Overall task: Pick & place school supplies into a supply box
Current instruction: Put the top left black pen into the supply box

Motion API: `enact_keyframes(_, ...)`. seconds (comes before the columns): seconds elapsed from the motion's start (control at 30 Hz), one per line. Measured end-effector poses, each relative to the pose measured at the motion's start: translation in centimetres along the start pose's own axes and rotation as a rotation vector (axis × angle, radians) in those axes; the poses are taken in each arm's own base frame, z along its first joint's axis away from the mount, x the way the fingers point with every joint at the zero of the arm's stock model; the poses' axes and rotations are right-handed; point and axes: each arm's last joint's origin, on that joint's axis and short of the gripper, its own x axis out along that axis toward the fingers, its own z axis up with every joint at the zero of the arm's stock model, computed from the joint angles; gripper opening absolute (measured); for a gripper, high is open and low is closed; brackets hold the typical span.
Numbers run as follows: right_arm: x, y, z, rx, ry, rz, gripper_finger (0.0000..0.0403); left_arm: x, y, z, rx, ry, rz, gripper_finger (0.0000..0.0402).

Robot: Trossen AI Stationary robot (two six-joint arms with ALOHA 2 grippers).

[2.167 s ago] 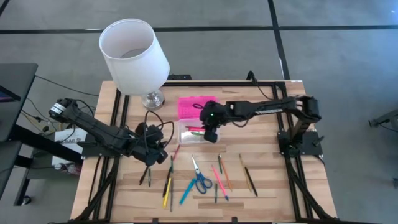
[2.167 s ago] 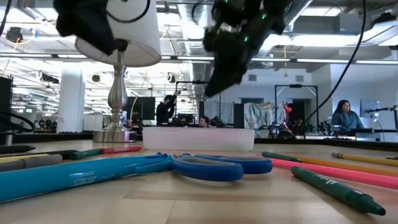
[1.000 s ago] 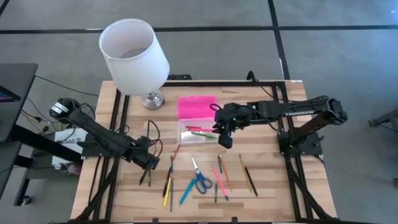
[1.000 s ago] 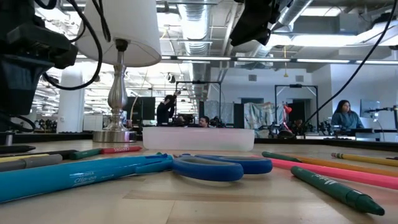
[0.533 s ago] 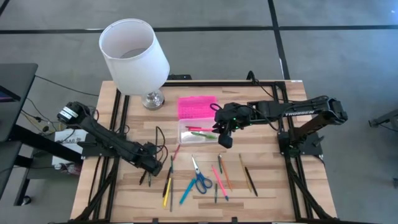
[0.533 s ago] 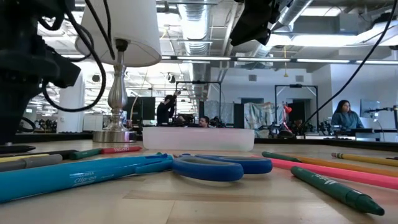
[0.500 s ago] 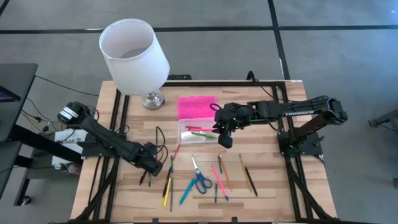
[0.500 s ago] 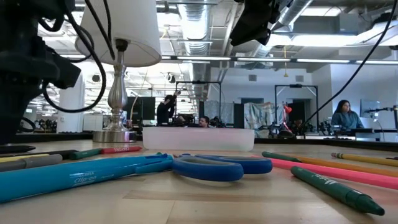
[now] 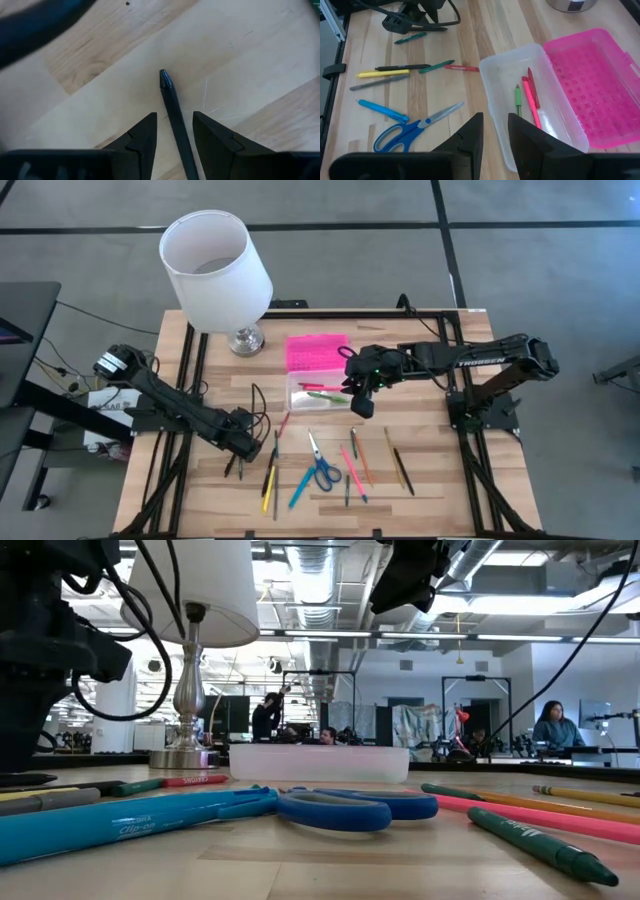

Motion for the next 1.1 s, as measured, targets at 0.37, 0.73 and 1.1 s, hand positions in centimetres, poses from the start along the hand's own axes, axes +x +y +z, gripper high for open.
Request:
enact_keyframes(0.37,0.0,0.0,0.0,0.017,0.001,0.001,0.0082,1.3,0.7,-0.3,0.006,0.042,-0.018,0.0121)
enact_keyframes(0.73,0.0,0.0,0.0,0.018,0.000,0.001,0.0082,1.4,0.9,-0.3,-0.029,0.045,-0.006,0.0109)
enact_keyframes(1.1,0.0,0.0,0.0,0.017,0.001,0.001,0.0082,1.4,0.9,-0.3,-0.033,0.036,0.001,0.0024)
